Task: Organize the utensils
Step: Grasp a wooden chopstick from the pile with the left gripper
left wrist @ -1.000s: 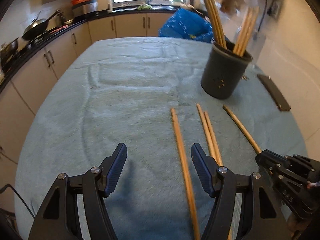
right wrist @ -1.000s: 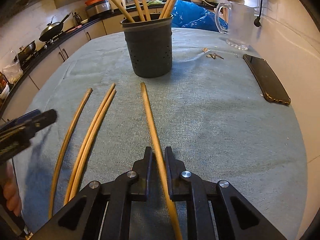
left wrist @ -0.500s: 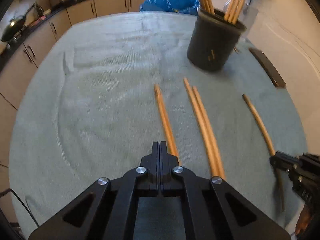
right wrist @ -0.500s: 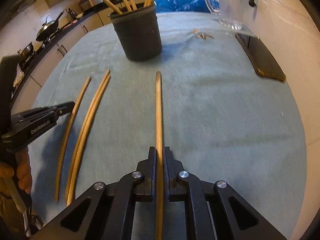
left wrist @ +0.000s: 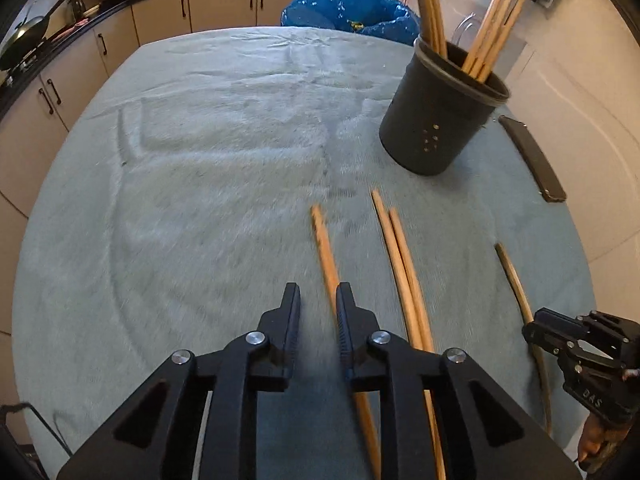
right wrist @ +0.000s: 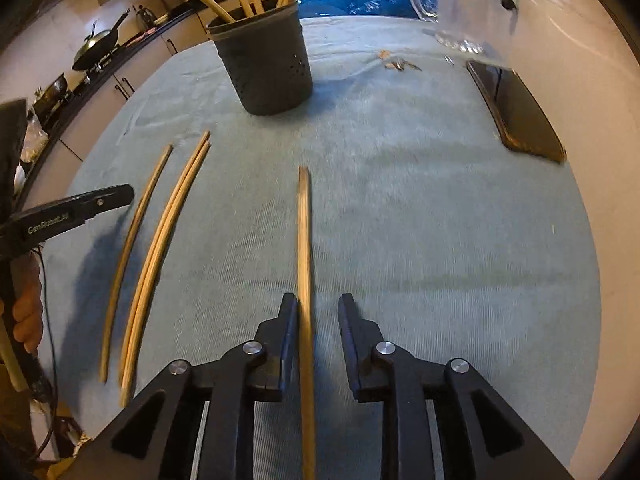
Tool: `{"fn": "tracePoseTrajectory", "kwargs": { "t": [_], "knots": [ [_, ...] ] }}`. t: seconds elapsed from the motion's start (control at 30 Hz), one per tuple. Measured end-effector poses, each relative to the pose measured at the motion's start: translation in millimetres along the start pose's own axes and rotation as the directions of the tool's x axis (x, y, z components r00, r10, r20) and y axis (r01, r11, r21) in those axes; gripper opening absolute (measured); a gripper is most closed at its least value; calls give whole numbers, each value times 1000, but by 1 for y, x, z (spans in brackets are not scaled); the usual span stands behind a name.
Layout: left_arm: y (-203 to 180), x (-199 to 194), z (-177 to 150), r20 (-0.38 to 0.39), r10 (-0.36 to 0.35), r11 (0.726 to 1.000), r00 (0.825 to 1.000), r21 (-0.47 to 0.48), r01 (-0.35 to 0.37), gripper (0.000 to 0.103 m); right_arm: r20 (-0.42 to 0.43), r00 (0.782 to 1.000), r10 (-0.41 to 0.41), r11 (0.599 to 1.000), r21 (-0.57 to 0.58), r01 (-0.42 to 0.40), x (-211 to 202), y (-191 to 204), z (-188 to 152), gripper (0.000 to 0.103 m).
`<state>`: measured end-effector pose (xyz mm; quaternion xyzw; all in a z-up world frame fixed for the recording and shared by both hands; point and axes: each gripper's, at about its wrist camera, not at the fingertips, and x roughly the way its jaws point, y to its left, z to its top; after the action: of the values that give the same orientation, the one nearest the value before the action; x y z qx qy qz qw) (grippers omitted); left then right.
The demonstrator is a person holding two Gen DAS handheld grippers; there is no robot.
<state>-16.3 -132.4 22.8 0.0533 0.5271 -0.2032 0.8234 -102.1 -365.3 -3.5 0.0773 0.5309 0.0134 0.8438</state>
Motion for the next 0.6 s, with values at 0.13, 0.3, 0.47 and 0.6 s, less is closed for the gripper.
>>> {"fn": "tracePoseTrajectory", "kwargs": {
  "t": [0.13, 0.3, 0.47, 0.6],
  "knots": [
    [-3, 14, 19, -32, 21, 1000, 999, 23, -20, 17, -20, 999, -34, 999, -35, 33, 12, 4, 23, 22],
    [-4, 23, 39, -59, 51, 997, 997, 65, -47, 17, -61, 994, -86, 992, -100, 79, 26, 17, 49, 22],
    [-9, 27, 45, -66, 70, 994, 995, 93, -64, 17, -123, 987, -102, 989, -124, 87, 36, 25, 73, 20],
    [-15, 28, 45, -48, 87, 991, 995, 108, -81, 14, -144, 985, -96, 991, -107, 81, 41, 30, 84, 12]
  ]
}}
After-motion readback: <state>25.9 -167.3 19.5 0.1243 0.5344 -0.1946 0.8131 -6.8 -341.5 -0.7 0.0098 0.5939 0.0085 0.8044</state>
